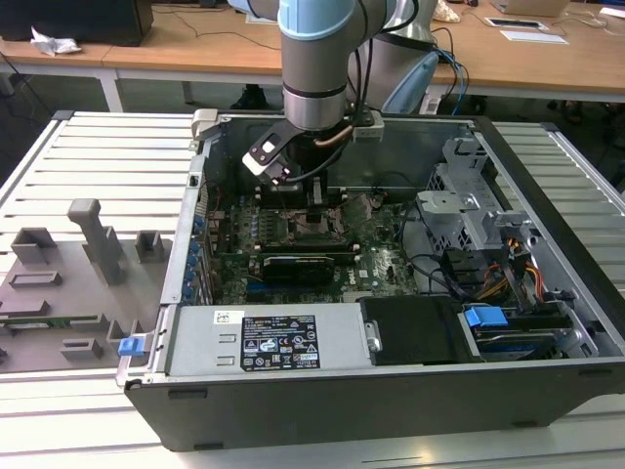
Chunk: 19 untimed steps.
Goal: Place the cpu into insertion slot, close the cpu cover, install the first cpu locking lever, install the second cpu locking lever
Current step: 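Place the cpu into insertion slot, then close the cpu cover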
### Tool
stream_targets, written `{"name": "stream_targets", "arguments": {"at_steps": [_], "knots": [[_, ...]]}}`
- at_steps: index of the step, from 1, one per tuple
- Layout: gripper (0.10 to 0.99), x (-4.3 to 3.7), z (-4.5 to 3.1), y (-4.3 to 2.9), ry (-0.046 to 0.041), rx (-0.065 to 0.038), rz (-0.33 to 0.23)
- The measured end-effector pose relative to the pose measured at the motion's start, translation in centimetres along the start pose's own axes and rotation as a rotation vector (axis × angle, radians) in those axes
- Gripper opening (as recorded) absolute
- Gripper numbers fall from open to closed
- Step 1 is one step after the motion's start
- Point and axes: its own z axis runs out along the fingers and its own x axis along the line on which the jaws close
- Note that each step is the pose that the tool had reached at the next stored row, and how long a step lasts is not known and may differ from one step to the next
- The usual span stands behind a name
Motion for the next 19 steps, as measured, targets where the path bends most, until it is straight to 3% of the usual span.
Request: {"name": "stream_targets", "arguments": {"at_steps": [19], "knots": [[0.106, 0.00, -1.20, 0.08, -0.0012, 0.000, 0.000]]}}
